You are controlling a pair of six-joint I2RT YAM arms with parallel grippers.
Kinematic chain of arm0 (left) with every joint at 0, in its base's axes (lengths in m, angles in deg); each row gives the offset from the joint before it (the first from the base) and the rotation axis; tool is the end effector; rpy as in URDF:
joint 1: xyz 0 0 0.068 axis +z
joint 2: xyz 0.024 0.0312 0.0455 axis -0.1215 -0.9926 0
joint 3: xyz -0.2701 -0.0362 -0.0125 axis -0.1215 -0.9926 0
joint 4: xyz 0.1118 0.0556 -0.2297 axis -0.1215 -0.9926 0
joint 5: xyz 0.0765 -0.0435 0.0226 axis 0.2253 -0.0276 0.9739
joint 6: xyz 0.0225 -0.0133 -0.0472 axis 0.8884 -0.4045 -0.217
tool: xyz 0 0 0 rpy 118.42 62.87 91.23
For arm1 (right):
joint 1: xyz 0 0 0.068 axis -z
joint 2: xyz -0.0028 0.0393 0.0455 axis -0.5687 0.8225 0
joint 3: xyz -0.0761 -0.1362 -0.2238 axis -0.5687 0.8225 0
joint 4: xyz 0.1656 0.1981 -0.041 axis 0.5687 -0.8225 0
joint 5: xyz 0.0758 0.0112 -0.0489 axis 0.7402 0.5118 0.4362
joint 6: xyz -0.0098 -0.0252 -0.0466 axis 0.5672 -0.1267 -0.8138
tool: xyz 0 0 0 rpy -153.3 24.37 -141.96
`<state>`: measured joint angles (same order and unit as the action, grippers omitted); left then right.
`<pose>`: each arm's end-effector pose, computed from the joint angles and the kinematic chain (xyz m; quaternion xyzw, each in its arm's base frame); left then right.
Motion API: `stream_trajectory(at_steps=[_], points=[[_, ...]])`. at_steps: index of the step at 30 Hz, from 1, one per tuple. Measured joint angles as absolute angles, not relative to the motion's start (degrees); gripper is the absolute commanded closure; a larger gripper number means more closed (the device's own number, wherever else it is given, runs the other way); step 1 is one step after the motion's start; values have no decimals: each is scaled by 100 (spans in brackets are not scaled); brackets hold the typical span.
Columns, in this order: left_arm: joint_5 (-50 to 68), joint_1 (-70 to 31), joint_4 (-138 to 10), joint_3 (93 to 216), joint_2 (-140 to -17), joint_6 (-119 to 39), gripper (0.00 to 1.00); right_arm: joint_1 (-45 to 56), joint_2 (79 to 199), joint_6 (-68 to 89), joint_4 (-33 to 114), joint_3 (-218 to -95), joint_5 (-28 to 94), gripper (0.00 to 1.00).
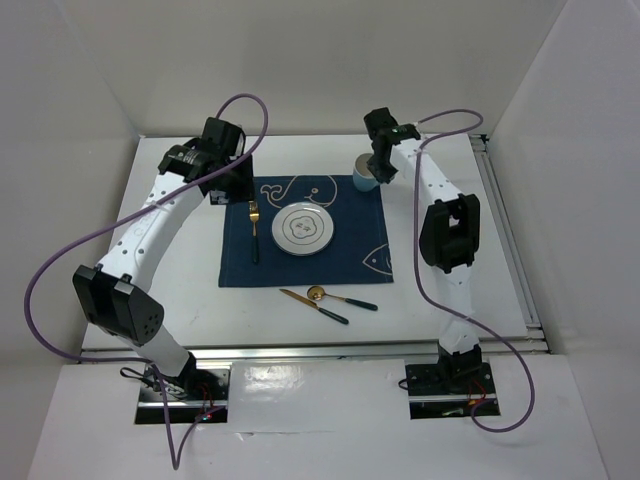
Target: Set the dinner table for one person
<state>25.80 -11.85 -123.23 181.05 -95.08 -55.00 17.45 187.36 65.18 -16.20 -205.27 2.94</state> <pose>0.3207 -0.1036 0.3809 -0.0911 0.9340 -0.0652 0.3392 0.4687 0.1311 0.2603 0.4040 0.8642 0.0036 0.3000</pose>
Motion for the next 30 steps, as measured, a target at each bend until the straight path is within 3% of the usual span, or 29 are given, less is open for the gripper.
stream_trajectory(at_steps=[9,14,15,17,18,20,26,30], points=[[2580,-1185,-12321,18108,-9510,-5491,39,1765,19117,6483,-1596,-20641,499,98],[2583,-1185,-12325,18108,-9510,-5408,39,1765,19121,6442,-1524,-20641,631,69],[2583,-1185,-12325,18108,-9510,-5393,39,1760,19121,6407,-1459,-20632,670,58],[2580,-1185,-12325,18108,-9510,-5380,39,1754,19117,6308,-1214,-20623,751,47],[2583,-1185,-12325,18108,-9510,-5380,39,1741,19104,6223,-1037,-20586,795,37],[2578,-1185,-12325,18108,-9510,-5378,39,1708,19053,6085,-753,-20492,860,32],[2578,-1185,-12331,18108,-9510,-5382,39,1566,18938,5720,-344,-20438,1063,30],[2545,-1187,-12331,18108,-9510,-5395,39,1391,18693,5484,-145,-20392,1232,19]])
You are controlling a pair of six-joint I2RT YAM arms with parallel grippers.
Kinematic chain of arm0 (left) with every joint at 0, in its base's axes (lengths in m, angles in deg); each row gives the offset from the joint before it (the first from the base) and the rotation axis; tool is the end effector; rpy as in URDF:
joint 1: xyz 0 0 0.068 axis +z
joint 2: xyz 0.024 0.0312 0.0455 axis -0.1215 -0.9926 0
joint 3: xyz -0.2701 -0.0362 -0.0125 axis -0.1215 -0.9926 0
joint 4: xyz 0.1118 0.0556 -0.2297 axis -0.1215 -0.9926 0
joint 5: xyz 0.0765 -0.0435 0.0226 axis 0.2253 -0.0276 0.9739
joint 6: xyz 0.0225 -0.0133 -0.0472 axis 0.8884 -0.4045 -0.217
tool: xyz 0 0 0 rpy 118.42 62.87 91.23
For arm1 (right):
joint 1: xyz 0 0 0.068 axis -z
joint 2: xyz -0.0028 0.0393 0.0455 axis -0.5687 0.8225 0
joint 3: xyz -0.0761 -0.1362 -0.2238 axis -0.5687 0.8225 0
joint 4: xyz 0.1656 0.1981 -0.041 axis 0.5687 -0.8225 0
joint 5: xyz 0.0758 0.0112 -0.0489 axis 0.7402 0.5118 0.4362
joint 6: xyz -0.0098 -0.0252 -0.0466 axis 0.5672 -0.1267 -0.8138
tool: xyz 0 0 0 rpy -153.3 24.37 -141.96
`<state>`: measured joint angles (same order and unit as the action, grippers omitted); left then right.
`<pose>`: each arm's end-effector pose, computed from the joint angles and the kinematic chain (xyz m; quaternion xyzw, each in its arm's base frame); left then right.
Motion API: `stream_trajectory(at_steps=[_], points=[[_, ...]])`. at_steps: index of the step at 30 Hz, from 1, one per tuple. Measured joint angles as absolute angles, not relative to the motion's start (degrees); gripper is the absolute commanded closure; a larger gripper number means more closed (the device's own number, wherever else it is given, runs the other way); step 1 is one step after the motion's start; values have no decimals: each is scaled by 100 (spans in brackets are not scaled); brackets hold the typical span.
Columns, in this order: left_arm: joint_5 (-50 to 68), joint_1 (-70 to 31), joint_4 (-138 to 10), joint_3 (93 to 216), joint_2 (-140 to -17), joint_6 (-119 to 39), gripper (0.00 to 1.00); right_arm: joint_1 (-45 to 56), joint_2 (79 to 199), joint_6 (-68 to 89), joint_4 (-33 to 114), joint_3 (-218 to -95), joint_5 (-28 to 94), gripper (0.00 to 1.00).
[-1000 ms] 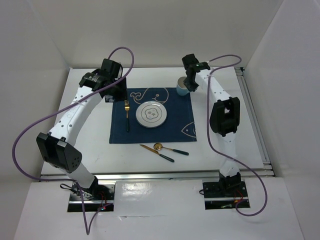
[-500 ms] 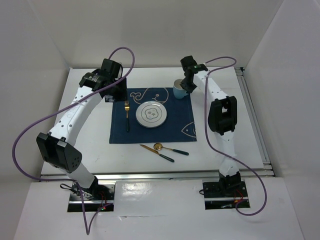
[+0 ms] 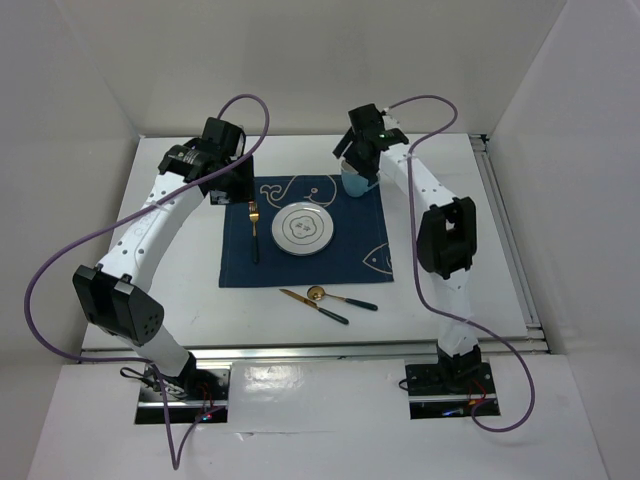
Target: Set the dinner table for one person
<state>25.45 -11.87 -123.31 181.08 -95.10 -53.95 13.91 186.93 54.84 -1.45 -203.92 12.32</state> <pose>0.3205 -0.1039 0.3809 -0.0814 0.9353 -0.0646 0.3383 0.4778 0.1726 0.2708 0.2844 0.8858 0.1217 0.3459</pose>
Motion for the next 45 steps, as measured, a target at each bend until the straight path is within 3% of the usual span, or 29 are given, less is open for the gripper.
stream_trajectory(at_steps=[7,15,24,29,36,45], points=[[2489,-1272,-12360,18108,-9510,-5450,39,792,16839,5211,406,-18847,1310,16],[2443,-1456,-12360,18105,-9510,-5548,37,510,14448,4890,758,-16357,1028,20],[2454,-1491,-12318,17939,-9457,-5557,37,104,12804,4529,458,-13774,1249,34],[2510,-1493,-12307,17786,-9394,-5557,36,-672,12848,4144,329,-13214,1649,34],[2585,-1493,-12257,17240,-9127,-5701,36,-1750,14186,3288,386,-13437,1577,35],[2583,-1491,-12229,16971,-9007,-5736,36,-1807,15106,2311,721,-13509,1166,35]])
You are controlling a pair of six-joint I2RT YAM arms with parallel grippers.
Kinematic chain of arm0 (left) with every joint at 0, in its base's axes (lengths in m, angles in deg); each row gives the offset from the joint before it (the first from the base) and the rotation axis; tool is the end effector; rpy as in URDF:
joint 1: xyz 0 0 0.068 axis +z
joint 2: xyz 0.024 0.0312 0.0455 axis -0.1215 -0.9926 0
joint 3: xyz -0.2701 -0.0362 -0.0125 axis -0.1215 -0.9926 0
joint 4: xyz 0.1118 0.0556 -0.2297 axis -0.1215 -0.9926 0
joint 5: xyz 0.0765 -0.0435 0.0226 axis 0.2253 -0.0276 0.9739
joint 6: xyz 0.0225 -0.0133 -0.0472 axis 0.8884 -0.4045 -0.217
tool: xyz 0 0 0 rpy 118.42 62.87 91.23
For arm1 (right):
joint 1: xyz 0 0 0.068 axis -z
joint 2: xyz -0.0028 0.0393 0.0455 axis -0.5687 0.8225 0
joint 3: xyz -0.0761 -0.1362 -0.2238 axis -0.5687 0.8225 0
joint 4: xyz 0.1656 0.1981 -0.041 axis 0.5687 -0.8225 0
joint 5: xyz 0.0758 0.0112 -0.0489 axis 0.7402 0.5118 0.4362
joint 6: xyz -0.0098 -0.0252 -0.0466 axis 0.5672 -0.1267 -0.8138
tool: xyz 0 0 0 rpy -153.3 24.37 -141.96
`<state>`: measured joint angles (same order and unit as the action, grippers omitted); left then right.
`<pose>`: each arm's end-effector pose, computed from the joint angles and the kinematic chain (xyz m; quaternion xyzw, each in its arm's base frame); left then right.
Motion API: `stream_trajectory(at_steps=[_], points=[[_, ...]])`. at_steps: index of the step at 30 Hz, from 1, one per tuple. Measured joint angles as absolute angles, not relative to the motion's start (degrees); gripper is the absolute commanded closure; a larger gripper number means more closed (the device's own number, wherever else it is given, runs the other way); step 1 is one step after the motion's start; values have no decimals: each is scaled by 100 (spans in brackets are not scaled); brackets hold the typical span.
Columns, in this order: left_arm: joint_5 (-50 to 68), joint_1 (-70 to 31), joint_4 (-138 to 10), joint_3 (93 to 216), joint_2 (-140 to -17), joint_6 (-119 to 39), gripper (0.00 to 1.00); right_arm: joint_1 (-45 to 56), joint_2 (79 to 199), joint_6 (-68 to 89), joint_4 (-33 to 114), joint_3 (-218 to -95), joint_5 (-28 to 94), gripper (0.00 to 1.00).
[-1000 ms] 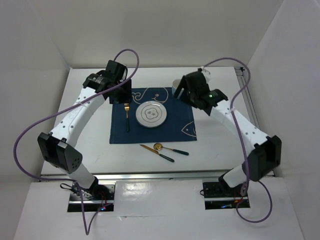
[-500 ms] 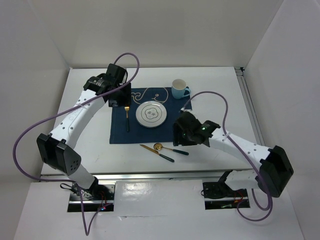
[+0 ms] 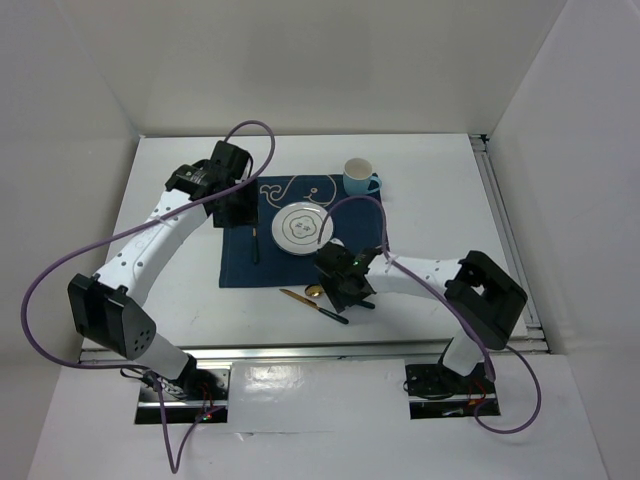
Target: Set the dinner table for one person
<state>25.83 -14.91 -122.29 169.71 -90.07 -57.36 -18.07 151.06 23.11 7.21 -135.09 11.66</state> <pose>0.2933 -0.1120 0.3481 -0.0831 0.9496 -0.0607 0.2962 0.1848 0.2291 0.1655 -0.2622 0.9464 -0.0073 0.1883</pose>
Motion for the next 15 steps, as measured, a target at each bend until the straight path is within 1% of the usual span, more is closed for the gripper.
stream_trajectory(at_steps=[4,5,7,8,11,12,13,15], points=[[2583,-1491,-12229,16971,-9003,-5738,36,-1805,15272,2037,1042,-13505,1352,48],[2583,-1491,-12229,16971,-9003,-5734,36,-1800,15272,1983,1127,-13496,1433,54],[2583,-1491,-12227,16971,-9003,-5732,36,-1796,15268,1830,1295,-13452,1671,59],[2583,-1491,-12233,16971,-9003,-5729,36,-1796,15257,1758,1376,-13422,1787,66],[2583,-1491,-12233,16971,-9003,-5729,36,-1796,15213,1583,1505,-13380,2078,78],[2583,-1491,-12235,16971,-9003,-5729,36,-1796,15202,1543,1540,-13360,2182,84],[2583,-1491,-12235,16971,-9003,-5729,36,-1796,15187,1513,1547,-13352,2257,100],[2580,-1491,-12235,16971,-9003,-5732,36,-1796,15137,1456,1523,-13352,2388,100]])
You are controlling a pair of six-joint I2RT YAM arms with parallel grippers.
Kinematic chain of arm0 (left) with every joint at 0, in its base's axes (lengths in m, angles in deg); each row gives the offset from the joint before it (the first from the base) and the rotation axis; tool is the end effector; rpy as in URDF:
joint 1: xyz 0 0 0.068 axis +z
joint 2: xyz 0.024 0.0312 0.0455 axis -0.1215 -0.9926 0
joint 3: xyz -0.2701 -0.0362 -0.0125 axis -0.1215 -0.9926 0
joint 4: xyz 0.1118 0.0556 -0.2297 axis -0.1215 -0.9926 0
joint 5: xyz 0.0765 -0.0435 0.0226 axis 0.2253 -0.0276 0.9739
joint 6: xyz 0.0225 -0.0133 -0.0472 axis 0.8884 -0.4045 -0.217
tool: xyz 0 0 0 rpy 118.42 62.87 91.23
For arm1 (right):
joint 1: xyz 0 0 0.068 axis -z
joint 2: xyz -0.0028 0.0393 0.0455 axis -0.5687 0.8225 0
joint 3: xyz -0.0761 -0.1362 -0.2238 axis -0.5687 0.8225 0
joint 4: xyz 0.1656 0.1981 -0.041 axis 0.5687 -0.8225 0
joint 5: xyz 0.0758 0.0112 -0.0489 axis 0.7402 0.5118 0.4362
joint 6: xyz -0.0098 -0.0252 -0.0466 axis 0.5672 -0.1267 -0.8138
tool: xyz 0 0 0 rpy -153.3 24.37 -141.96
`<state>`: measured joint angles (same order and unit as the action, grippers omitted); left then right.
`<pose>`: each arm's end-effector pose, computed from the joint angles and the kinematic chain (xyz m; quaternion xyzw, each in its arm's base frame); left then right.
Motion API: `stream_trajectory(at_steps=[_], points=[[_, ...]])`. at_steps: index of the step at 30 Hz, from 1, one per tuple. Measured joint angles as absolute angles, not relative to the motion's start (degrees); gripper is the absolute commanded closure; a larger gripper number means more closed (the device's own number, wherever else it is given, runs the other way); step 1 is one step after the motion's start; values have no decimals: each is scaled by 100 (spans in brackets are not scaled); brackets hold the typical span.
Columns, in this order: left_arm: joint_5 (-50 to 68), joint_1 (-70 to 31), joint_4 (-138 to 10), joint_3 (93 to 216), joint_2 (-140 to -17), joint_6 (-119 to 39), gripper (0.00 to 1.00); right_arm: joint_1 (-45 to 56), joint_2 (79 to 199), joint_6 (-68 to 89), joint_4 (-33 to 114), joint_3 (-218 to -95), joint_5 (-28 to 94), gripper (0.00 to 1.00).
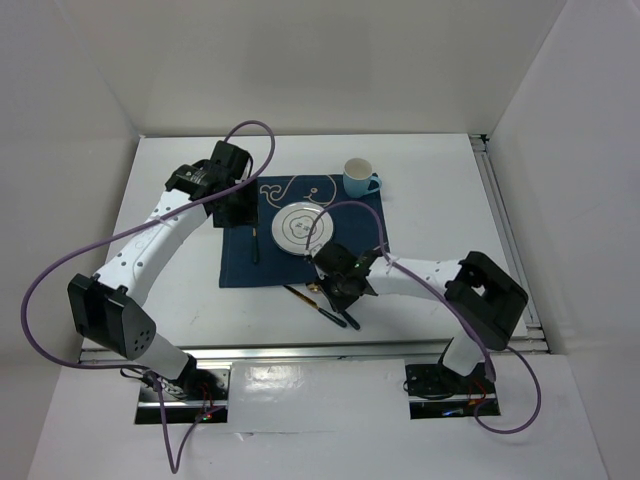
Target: Set the dinner table for one person
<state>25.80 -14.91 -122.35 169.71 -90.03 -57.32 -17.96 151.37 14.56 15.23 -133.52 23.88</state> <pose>0.2930 -0.1119 0.3483 -0.0826 0.9497 -0.0607 0.2960 0.1848 0.2405 0.1611 -0.3444 0.9169 0.0963 0.1773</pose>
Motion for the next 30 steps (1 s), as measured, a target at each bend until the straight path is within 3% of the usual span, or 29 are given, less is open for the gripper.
stream_trajectory(at_steps=[11,16,24,30], points=[[2611,-1491,-12231,16971,-8948,-5893,36,-1796,13823,1299,519,-13935,2266,100],[2556,-1622,-12028,16637,-8754,-6289,48,-1649,13447,1572,220,-14217,1898,100],[1975,-2536,-11365,15148,-8316,-7515,43,84,14144,2359,454,-14460,1997,100],[1649,-3187,-10723,14272,-8244,-8617,35,606,15220,2645,790,-14753,2084,100]])
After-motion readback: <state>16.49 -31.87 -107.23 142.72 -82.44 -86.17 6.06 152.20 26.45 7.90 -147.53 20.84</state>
